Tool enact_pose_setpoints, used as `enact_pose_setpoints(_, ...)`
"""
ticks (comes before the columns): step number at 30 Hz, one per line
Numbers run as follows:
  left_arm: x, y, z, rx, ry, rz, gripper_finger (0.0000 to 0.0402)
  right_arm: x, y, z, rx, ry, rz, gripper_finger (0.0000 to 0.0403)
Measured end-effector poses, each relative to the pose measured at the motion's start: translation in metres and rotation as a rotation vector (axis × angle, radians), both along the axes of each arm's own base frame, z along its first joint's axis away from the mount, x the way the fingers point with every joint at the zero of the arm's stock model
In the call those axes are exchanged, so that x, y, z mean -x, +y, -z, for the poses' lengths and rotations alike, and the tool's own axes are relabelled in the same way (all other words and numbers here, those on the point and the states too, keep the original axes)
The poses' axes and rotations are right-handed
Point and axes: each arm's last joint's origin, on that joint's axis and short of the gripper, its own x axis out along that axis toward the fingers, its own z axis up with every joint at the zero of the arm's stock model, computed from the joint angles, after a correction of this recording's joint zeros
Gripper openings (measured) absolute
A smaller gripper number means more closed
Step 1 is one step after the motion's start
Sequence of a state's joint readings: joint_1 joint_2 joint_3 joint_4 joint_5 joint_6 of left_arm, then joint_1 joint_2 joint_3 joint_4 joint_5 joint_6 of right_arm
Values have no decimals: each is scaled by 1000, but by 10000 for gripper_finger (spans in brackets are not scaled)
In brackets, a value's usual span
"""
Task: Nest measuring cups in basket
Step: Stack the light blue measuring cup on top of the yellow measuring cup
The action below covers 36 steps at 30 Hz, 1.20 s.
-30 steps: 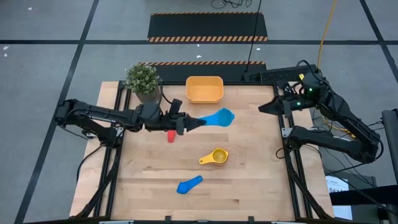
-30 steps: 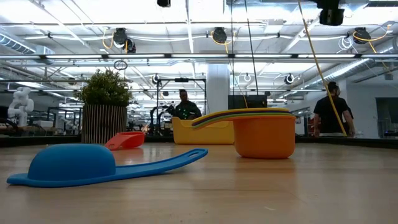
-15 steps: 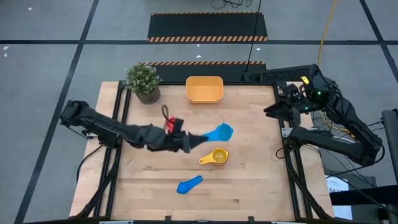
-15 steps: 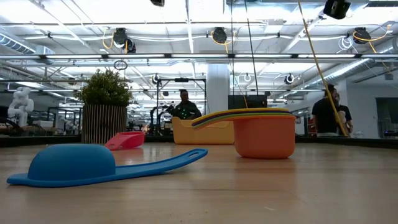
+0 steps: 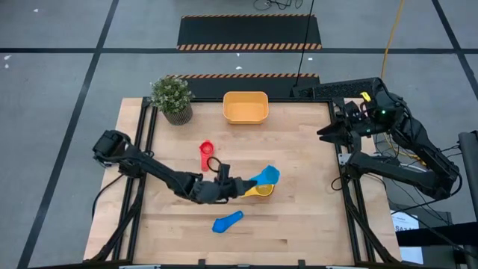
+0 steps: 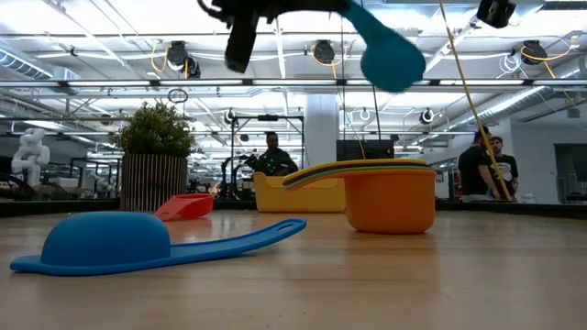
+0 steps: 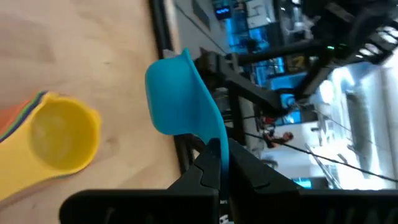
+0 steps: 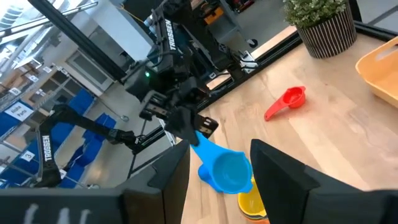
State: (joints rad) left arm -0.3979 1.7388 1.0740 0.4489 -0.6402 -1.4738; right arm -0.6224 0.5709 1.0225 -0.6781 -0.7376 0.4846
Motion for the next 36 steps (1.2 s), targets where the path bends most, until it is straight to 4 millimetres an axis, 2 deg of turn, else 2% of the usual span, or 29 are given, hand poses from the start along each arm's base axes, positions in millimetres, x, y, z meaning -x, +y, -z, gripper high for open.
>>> enact_pose_setpoints(7, 4, -8, 23, 118, 117, -24, 16, 0, 0, 1, -27, 11, 9, 162)
enact_pose_setpoints(11, 4, -8, 27, 159, 136, -32, 6, 0, 0, 1, -26, 11, 10, 162)
enact_pose_setpoints(17, 2, -6, 22, 188, 81, -33, 15, 0, -1, 1, -6, 10, 9, 162)
enact_pose_setpoints(22, 3, -7, 22, 205, 71, -65, 6, -3, -2, 1, 7, 16, 6, 162)
enact_pose_setpoints(29, 4, -6, 24, 202, 86, -92, 16, -6, -4, 3, 9, 25, 3, 162)
enact_pose_setpoints(33, 2, -8, 36, 198, 126, -101, 6, -5, -4, 2, 26, 22, -2, 162)
enact_pose_setpoints(36, -3, -10, 47, 222, 111, -96, 15, -6, -4, 2, 34, 22, -4, 162)
